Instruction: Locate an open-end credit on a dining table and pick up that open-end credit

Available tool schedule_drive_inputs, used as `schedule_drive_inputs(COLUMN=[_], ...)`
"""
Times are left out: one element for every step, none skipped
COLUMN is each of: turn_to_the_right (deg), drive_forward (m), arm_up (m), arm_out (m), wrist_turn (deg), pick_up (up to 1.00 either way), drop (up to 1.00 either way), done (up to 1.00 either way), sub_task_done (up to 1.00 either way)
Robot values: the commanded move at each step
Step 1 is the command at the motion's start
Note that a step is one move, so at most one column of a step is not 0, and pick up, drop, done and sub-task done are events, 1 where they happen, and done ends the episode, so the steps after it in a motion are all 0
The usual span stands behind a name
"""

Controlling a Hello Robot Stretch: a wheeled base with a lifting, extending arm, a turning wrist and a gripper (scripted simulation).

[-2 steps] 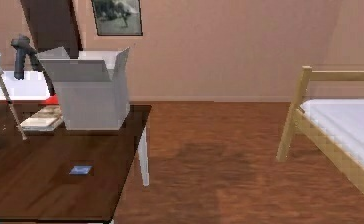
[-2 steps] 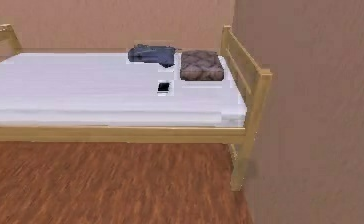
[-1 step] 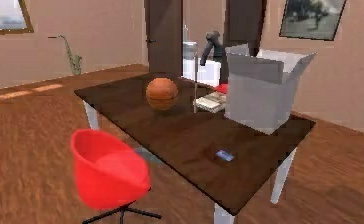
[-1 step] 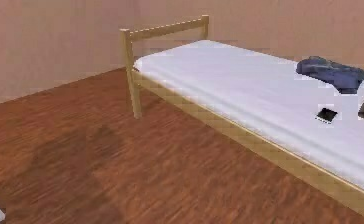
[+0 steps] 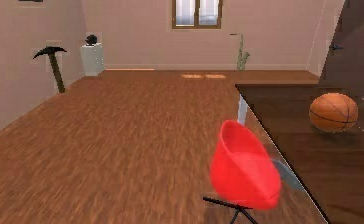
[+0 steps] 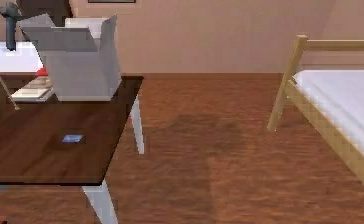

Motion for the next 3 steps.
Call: schedule_drive_inputs(turn_to_the_right=[-27.0,-3.0,45.0], drive_forward=[0.00,0.00,0.00], arm_up=[0.00,0.00,0.00], arm_out=[0.00,0.00,0.00], wrist_turn=[0.0,0.0,0.0], pick_up=[0.00,0.00,0.00], drop=[0.00,0.00,0.00], done=[0.00,0.00,0.00], sub_task_done=[0.00,0.00,0.00])
